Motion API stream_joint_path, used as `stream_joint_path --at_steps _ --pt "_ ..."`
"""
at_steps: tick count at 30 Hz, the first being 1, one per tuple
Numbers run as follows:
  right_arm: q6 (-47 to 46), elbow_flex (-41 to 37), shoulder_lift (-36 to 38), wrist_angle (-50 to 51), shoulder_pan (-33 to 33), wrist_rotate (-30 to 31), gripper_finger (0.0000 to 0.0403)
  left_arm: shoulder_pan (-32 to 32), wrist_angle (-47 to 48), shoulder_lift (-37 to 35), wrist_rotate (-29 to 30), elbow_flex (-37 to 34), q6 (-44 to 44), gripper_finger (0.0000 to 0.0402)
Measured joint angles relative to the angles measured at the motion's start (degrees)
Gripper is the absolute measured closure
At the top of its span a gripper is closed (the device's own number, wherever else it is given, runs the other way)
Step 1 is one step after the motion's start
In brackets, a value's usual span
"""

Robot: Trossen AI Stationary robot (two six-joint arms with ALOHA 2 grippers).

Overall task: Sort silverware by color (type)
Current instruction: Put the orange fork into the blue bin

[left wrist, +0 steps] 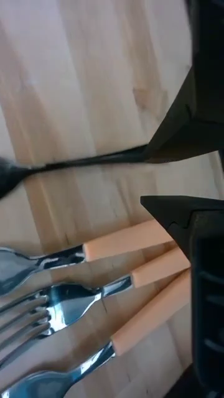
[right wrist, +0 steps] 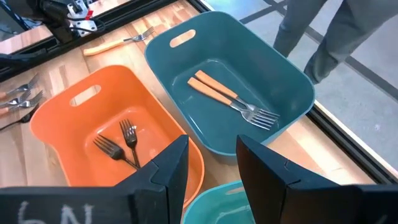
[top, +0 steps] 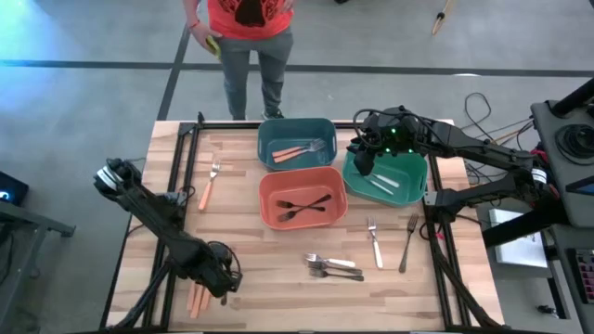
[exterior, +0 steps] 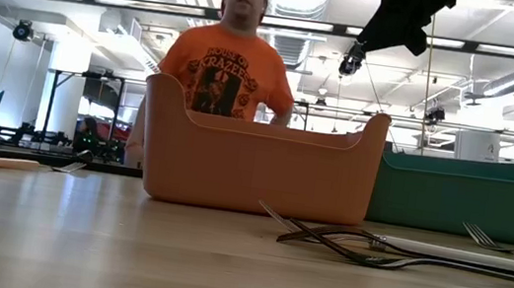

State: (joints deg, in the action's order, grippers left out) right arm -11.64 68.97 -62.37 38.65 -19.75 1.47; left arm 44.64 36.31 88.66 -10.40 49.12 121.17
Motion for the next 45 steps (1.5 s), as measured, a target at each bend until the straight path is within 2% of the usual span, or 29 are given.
stream_joint_path --at_steps 16,40,45 --pt "-0.3 0.0 0.0 0.0 0.0 0.0 0.0277 0.0 6.5 0.8 0.0 -0.4 -2.7 0.0274" --pt "-1.2 0.0 -0.1 0.0 0.0 0.0 0.0277 0.0 3.4 6.3 0.8 -1.4 -5.0 0.0282" --pt "-1.4 0.0 -0.1 0.0 0.0 0.0 0.0277 0.0 3.6 6.3 1.1 -1.4 -4.0 0.0305"
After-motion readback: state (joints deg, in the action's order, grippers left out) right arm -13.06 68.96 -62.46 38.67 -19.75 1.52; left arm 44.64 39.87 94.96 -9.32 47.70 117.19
